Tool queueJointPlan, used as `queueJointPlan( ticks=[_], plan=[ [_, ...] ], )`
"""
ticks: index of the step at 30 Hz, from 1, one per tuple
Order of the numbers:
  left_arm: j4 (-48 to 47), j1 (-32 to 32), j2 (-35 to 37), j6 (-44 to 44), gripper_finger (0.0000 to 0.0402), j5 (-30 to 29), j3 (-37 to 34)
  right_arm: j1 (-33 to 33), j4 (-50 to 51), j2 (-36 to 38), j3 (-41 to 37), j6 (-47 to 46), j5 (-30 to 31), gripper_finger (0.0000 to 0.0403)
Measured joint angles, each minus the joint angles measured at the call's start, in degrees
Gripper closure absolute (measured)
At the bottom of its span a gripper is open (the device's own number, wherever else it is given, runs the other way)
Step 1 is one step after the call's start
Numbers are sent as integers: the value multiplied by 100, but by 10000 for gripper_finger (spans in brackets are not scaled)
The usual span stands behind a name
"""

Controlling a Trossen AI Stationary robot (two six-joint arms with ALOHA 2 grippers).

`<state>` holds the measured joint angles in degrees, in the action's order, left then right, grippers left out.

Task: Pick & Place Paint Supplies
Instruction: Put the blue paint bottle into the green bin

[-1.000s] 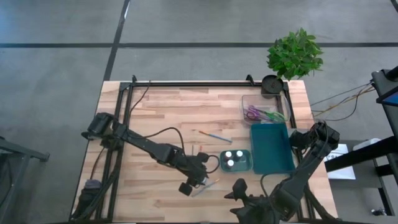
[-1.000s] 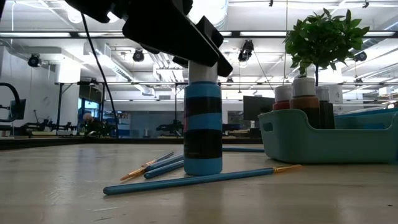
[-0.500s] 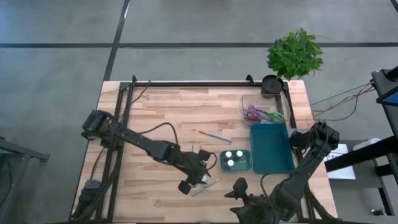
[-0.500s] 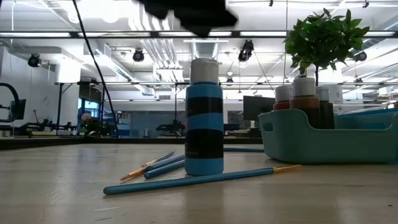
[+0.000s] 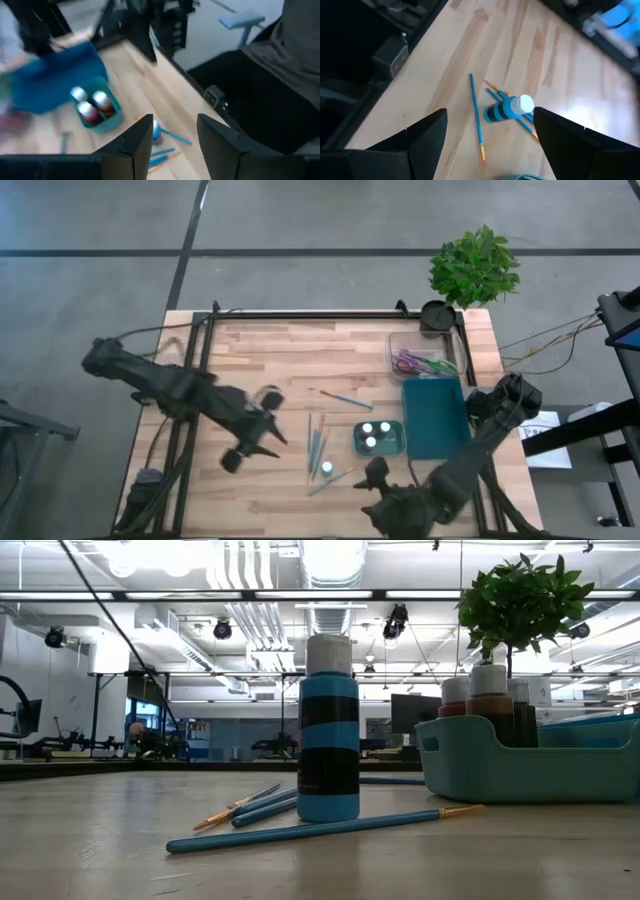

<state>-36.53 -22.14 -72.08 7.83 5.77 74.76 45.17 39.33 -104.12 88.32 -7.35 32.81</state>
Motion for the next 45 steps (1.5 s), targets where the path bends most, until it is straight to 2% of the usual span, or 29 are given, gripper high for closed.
queueJointPlan(
  ticks=[7, 10, 13, 21, 26, 45],
  plan=[
    [-329, -344, 881, 268, 240, -1687, -7, -1423, 358, -1, 572, -151, -1889, 111],
    [-523, -395, 1086, 204, 240, -2023, -9, -1778, 924, -84, 844, -147, -2295, 111],
    [-743, -394, 1193, 78, 240, -2091, -9, -1930, 1348, -366, 1167, 66, -2675, 111],
    [-1028, -393, 1210, 131, 240, -2431, -15, -1940, 2757, -1993, 2811, 1013, -2753, 111],
    [-1023, -404, 1214, 124, 240, -2427, -15, -2000, 2789, -2329, 3528, 1340, -2725, 111],
    [-1008, -404, 1214, 65, 240, -2420, -15, -2192, 2409, -2400, 2854, 1521, -2924, 111]
  ],
)
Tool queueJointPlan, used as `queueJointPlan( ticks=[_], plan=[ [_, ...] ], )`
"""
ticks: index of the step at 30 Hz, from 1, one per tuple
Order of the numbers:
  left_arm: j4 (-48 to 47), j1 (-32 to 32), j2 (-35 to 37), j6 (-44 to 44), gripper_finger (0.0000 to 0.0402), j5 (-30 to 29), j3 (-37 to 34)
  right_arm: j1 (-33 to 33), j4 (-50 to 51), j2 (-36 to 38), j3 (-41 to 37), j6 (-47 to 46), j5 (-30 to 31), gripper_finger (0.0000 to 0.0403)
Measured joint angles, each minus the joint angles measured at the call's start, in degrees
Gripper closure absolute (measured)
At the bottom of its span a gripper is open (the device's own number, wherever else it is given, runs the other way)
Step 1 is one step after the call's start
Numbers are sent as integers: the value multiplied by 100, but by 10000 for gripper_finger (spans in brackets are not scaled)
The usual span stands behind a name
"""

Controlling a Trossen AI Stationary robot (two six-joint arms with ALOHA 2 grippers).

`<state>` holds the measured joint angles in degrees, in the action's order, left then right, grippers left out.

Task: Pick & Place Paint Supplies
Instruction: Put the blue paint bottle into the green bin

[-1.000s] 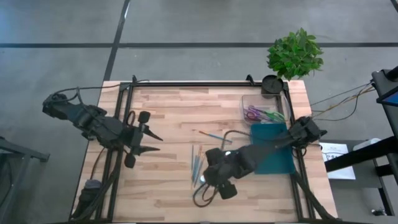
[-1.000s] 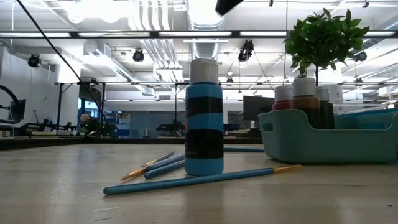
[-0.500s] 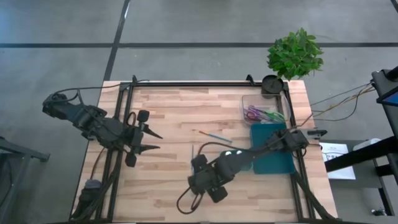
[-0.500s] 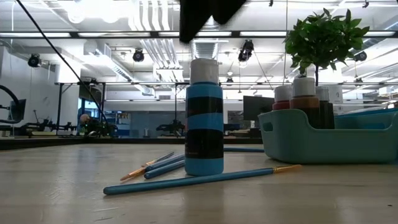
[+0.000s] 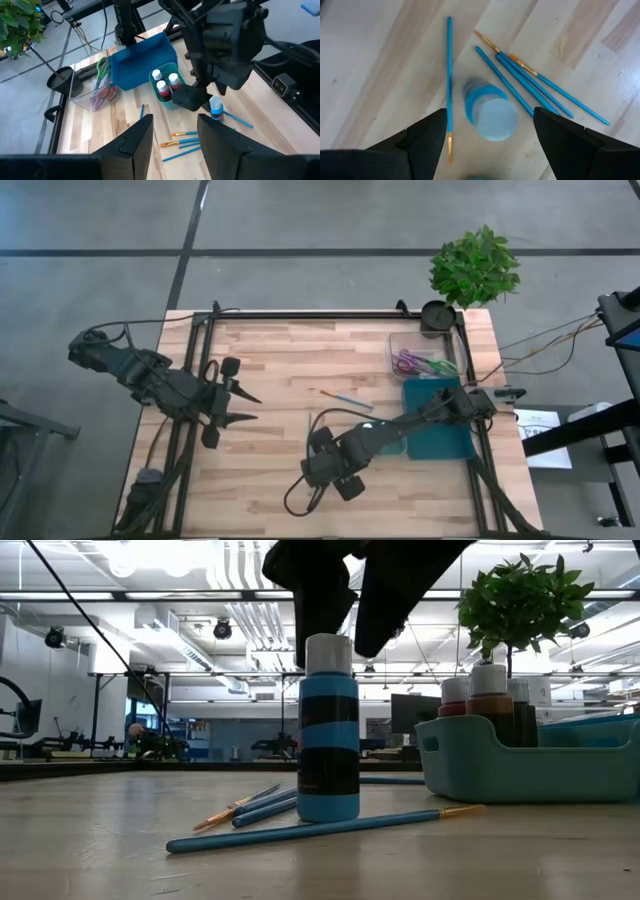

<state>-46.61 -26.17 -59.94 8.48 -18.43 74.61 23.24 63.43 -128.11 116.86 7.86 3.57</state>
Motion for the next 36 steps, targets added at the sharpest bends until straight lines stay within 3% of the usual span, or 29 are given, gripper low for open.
queueJointPlan(
  ticks=[7, 15, 21, 36],
  plan=[
    [0, 0, 0, -19, 240, 1, 0, -9, -83, 0, -4, 4, -15, 117],
    [-1, 0, -4, -22, 240, 3, 0, -39, -82, 0, -9, 8, -112, 188],
    [-4, 0, -4, -62, 240, 5, 0, -57, -181, 0, -115, 28, -216, 219],
    [-134, 0, -4, -141, 240, 16, 0, -66, -367, 2, -137, 149, -345, 232]
  ],
)
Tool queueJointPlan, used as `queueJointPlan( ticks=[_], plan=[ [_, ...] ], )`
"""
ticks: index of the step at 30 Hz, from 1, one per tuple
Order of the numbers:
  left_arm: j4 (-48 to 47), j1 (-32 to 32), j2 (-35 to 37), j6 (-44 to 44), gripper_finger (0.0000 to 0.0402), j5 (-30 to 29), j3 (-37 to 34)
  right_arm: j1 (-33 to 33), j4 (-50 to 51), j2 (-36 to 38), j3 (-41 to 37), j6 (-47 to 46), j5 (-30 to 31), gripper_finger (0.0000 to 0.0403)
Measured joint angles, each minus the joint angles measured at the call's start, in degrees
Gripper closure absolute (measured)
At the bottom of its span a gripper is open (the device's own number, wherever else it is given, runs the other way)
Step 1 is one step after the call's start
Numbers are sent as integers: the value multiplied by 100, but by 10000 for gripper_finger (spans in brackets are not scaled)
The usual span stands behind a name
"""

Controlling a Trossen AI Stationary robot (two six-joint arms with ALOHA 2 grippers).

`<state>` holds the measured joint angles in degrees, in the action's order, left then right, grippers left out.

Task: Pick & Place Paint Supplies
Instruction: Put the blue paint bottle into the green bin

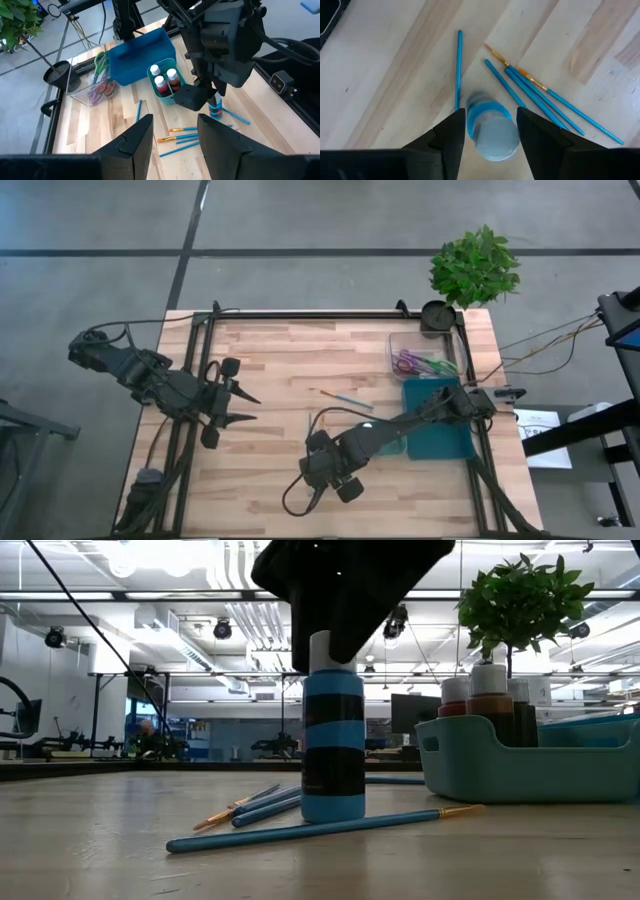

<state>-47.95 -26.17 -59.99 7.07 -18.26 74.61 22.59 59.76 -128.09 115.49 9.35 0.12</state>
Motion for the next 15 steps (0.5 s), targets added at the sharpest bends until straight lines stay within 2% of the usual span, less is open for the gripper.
queueJointPlan(
  ticks=[3, 10, 15],
  plan=[
    [-38, 0, 0, -11, 240, 0, 0, 2, 15, 0, 99, -18, 1, 247],
    [-63, 0, 0, -15, 240, 16, 0, 2, 248, 20, 152, -43, -22, 322],
    [-93, -2, 0, -26, 240, 26, 0, 13, 253, 11, 148, -32, -26, 329]
  ],
)
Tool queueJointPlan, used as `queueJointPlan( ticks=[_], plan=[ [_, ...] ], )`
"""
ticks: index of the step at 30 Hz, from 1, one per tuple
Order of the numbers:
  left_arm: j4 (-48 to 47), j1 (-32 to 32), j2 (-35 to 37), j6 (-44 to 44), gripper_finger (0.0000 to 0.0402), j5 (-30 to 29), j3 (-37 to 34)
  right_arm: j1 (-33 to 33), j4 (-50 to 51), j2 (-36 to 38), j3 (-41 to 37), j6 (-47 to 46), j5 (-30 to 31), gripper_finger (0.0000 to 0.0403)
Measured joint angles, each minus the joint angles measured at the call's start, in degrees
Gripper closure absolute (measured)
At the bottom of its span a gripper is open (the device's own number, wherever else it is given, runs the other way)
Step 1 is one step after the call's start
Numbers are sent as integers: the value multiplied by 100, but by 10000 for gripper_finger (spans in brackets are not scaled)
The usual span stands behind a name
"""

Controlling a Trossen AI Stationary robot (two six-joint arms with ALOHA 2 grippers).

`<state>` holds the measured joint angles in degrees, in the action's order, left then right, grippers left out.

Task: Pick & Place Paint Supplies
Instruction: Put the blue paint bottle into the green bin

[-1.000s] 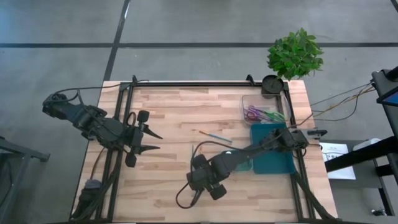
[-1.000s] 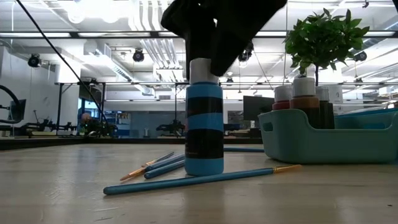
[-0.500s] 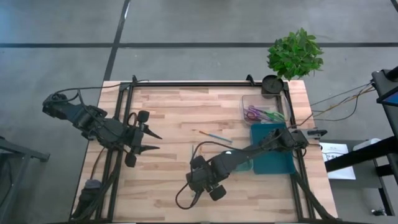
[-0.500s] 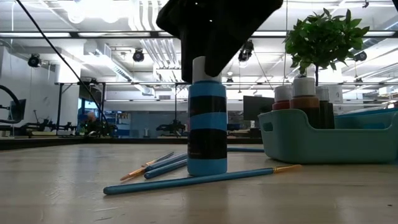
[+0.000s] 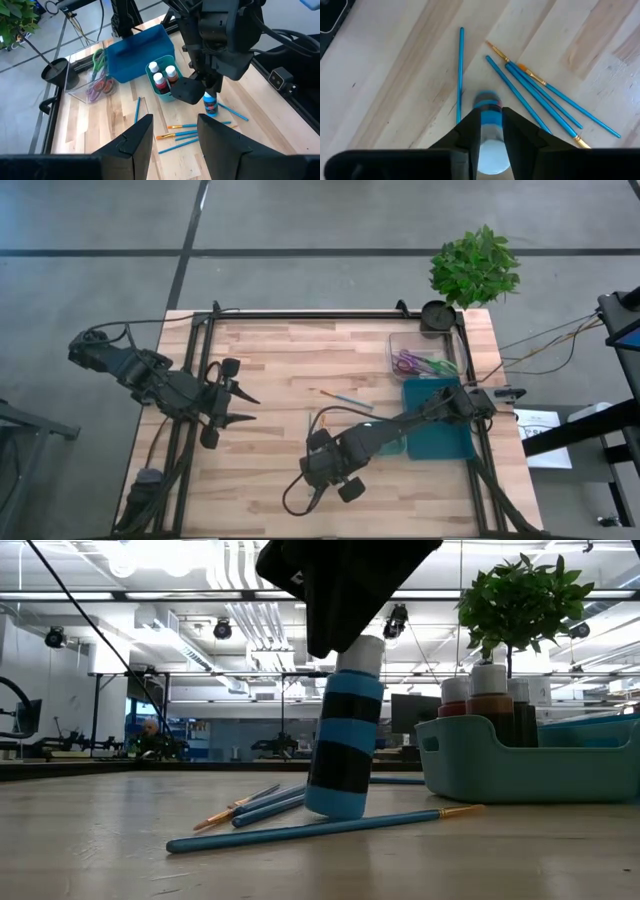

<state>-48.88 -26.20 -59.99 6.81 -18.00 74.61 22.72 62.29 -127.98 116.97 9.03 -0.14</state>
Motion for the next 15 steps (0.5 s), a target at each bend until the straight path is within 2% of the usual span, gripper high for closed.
queueJointPlan(
  ticks=[4, 15],
  plan=[
    [1, 0, 0, 0, 240, 2, 0, -2, -38, 0, 0, -1, 0, 304],
    [-1, 0, 0, 0, 240, 17, 0, 0, -82, 0, 0, -57, -7, 203]
  ],
)
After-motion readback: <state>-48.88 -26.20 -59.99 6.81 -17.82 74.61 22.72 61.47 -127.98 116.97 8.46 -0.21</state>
